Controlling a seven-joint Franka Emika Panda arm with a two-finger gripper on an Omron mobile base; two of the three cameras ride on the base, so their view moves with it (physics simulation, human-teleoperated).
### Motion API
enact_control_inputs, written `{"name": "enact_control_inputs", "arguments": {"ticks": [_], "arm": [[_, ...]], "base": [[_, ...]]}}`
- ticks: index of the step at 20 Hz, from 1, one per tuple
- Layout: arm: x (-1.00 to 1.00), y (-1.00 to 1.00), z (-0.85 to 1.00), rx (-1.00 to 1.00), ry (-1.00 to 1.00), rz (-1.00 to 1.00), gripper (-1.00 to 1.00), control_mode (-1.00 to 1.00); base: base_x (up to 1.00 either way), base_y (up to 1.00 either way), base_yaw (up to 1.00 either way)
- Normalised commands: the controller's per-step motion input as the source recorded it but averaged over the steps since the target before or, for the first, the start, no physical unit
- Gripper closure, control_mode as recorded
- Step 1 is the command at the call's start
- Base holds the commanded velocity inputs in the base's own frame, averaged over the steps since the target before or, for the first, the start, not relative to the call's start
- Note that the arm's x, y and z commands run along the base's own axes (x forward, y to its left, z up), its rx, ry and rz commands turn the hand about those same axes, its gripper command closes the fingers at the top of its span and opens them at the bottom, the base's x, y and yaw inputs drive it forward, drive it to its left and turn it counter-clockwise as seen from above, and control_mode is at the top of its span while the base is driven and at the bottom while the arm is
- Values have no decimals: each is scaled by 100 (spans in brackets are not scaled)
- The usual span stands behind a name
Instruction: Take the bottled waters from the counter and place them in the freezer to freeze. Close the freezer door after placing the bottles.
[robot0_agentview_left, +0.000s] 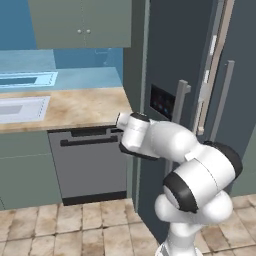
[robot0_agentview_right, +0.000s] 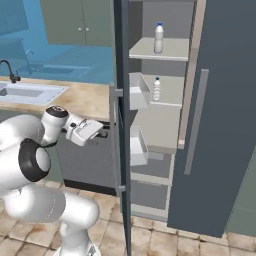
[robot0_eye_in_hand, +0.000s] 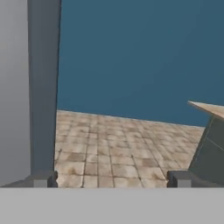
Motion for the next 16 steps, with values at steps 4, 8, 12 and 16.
{"name": "enact_control_inputs", "arguments": {"ticks": [4,8,12,16], "arm": [[-17,-10,17,9,-3,13,-100,-100],[2,-24,3,15,5,17,-100,-100],[21,-5,0,12,15,40,-100,-100],[19,6,7,-1,2,33,-100,-100]], "base": [[0,0,0],[0,0,0],[0,0,0],[0,0,0]]}}
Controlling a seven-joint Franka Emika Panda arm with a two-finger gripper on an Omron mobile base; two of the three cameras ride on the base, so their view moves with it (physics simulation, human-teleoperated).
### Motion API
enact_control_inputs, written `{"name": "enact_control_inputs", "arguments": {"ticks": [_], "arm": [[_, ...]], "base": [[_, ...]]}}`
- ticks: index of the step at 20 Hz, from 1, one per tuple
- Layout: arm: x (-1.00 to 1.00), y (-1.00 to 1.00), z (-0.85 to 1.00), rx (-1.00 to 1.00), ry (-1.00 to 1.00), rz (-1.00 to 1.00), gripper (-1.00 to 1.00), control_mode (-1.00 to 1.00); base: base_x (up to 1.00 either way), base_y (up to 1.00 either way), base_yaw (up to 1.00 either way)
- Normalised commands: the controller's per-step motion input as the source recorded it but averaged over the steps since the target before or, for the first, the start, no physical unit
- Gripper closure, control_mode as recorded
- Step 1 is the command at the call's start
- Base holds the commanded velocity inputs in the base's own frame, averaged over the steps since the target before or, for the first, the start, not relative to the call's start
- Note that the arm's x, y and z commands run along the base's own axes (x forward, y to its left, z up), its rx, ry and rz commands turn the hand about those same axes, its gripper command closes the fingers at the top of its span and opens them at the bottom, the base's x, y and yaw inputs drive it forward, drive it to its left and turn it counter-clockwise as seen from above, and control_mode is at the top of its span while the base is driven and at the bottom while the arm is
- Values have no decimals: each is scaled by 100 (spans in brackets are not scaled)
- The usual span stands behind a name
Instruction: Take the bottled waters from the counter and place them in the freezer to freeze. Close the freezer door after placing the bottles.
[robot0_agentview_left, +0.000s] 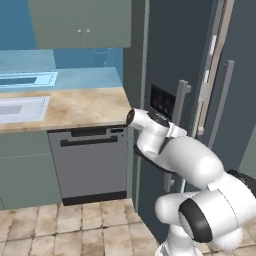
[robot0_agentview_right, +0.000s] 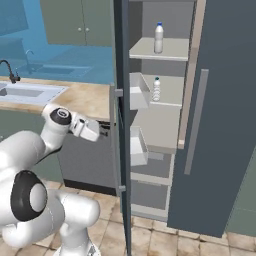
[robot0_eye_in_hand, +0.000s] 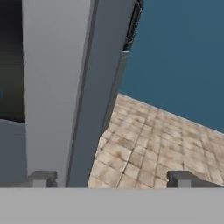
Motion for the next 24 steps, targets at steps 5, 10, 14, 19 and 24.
{"name": "enact_control_inputs", "arguments": {"ticks": [5,10,14,19,24], "arm": [[1,18,17,-2,-3,29,-100,-100],[16,0,0,0,0,7,-100,-100],[18,-40,0,1,0,0,-100,-100],[32,-31,0,1,0,-1,-100,-100],[20,-28,0,0,0,-3,-100,-100]], "base": [[0,0,0],[0,0,0],[0,0,0],[0,0,0],[0,0,0]]}}
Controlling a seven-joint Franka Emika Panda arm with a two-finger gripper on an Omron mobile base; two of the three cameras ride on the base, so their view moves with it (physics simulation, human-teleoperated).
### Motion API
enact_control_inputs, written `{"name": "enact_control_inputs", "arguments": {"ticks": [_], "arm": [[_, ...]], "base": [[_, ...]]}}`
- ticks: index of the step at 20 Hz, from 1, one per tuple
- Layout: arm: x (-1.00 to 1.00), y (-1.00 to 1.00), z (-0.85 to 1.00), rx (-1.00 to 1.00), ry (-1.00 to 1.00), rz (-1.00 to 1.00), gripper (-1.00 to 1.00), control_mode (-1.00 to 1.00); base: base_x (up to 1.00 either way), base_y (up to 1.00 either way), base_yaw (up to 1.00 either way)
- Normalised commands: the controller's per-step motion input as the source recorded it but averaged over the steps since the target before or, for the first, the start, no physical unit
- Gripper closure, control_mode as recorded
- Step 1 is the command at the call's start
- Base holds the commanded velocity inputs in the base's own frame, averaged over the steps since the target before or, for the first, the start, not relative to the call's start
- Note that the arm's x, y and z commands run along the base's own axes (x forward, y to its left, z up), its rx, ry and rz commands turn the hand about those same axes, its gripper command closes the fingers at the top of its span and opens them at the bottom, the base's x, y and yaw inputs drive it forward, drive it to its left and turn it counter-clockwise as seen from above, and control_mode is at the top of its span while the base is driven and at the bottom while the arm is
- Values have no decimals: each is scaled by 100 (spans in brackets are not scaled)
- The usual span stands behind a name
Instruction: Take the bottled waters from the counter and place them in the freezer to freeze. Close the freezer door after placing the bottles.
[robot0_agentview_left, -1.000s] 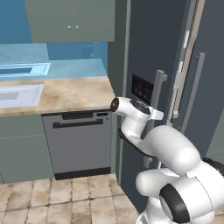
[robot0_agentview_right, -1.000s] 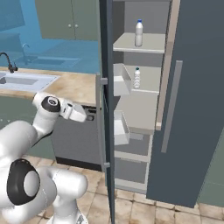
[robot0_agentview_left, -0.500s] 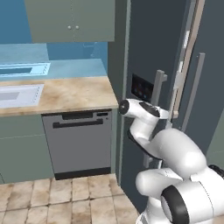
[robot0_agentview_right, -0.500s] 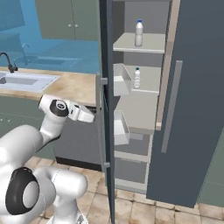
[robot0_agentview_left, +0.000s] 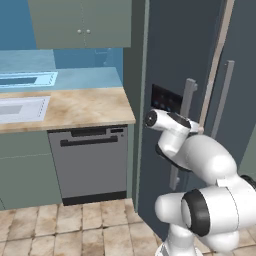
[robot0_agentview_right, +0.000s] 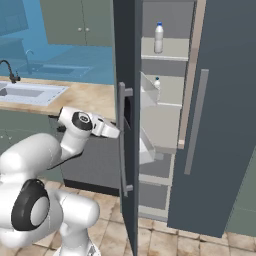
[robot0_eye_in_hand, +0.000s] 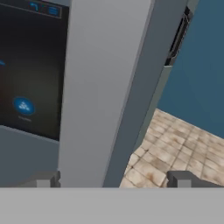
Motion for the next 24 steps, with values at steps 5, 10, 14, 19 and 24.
{"name": "enact_control_inputs", "arguments": {"ticks": [5,10,14,19,24], "arm": [[14,-49,0,1,0,-1,-100,-100],[4,-55,1,10,1,0,-100,-100],[20,-39,0,17,10,0,-100,-100],[26,-44,0,15,7,4,-100,-100],[21,-49,0,14,0,15,-100,-100]], "base": [[0,0,0],[0,0,0],[0,0,0],[0,0,0],[0,0,0]]}}
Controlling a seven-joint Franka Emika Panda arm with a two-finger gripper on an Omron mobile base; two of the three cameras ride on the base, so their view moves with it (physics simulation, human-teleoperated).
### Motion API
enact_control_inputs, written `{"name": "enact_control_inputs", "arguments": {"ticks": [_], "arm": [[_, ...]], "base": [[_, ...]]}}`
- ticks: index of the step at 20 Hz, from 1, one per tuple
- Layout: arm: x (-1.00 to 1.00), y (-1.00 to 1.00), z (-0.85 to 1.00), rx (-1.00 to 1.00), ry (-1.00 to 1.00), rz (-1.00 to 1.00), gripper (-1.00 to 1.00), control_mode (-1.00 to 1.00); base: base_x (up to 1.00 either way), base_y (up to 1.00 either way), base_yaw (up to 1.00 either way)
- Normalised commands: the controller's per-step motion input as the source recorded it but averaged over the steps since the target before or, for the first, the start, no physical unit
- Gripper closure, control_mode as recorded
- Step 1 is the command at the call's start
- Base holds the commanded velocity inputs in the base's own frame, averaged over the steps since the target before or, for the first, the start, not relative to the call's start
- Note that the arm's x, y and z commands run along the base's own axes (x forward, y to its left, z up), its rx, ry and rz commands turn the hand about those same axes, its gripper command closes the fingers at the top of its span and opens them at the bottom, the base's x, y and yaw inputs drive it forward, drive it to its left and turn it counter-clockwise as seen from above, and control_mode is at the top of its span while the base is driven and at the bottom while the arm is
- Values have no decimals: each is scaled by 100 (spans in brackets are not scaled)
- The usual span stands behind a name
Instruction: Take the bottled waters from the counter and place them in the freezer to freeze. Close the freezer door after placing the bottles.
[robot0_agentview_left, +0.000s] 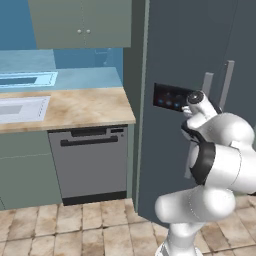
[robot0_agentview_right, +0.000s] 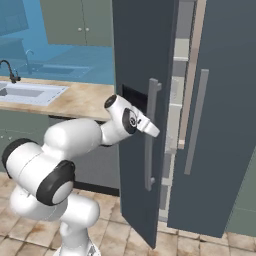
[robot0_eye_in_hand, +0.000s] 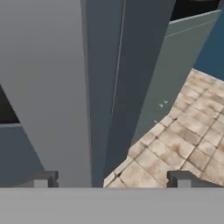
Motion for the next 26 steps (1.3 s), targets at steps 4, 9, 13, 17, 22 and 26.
{"name": "enact_control_inputs", "arguments": {"ticks": [4,9,13,17,22,26], "arm": [[26,-18,0,5,-3,20,-100,-100],[29,-4,0,1,0,22,-100,-100],[41,0,0,0,0,20,-100,-100],[48,-2,2,0,0,19,-100,-100],[40,-14,13,2,2,16,-100,-100],[28,-45,9,9,0,11,-100,-100]], "base": [[0,0,0],[0,0,0],[0,0,0],[0,0,0],[0,0,0],[0,0,0]]}}
